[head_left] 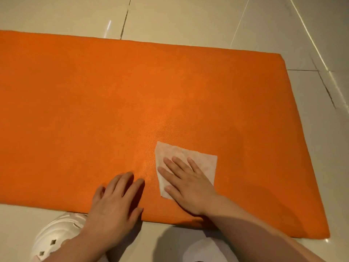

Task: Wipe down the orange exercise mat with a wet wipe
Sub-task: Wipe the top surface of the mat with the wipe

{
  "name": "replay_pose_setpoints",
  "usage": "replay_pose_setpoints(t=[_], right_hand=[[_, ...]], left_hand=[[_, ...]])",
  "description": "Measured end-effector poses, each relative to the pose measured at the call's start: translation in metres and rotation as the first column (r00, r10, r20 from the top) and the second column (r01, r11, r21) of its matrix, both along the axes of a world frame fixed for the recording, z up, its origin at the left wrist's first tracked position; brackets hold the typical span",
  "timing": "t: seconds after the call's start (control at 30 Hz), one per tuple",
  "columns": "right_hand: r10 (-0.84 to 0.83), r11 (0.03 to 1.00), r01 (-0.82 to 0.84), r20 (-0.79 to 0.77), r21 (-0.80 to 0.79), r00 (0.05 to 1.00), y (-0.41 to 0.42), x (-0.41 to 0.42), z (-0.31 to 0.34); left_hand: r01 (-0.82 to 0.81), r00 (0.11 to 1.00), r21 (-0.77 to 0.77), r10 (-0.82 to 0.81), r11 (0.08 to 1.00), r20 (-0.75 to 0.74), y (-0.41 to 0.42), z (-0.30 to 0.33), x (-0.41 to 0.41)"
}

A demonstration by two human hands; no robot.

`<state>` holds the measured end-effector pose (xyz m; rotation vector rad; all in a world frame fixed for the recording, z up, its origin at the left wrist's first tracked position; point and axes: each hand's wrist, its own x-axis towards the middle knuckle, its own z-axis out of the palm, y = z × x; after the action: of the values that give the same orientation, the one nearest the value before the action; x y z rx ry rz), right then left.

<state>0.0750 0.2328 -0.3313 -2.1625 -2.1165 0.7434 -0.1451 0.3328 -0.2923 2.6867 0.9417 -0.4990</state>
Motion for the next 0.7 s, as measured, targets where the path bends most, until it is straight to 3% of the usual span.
replay_pose_setpoints(t=[0.13,0.23,0.4,0.5,0.57,0.63,0.7], right_hand=[[-0.147,0.984,0.155,0.092,-0.082,0.985,0.027,0.047,0.001],[-0.372,0.916,0.387,0.135,-0.109,0.918,0.012,0.098,0.001],[-0.743,0.608,0.784,0.259,-0.126,0.618,-0.057,0.188,0.005],[-0.881,0.4,0.911,0.232,-0.101,0.413,-0.077,0.201,0.005],[-0.915,0.331,0.94,0.216,-0.086,0.342,-0.075,0.192,0.006],[-0.896,0.388,0.918,0.201,-0.08,0.396,-0.066,0.168,0.004],[-0.826,0.527,0.845,0.176,-0.097,0.535,-0.058,0.133,0.001]], left_hand=[[-0.028,0.992,-0.004,0.027,1.0,-0.126,0.011,0.001,0.017],[-0.119,0.98,-0.077,0.105,0.99,-0.172,0.013,0.006,0.029],[-0.124,0.976,-0.097,0.104,0.988,-0.193,0.008,0.006,0.031],[-0.093,0.976,-0.101,0.071,0.991,-0.206,0.007,0.006,0.032],[-0.081,0.972,-0.108,0.054,0.991,-0.229,0.008,0.006,0.038],[-0.079,0.965,-0.105,0.049,0.991,-0.259,0.01,0.007,0.044],[-0.073,0.959,-0.101,0.042,0.992,-0.28,0.011,0.01,0.048]])
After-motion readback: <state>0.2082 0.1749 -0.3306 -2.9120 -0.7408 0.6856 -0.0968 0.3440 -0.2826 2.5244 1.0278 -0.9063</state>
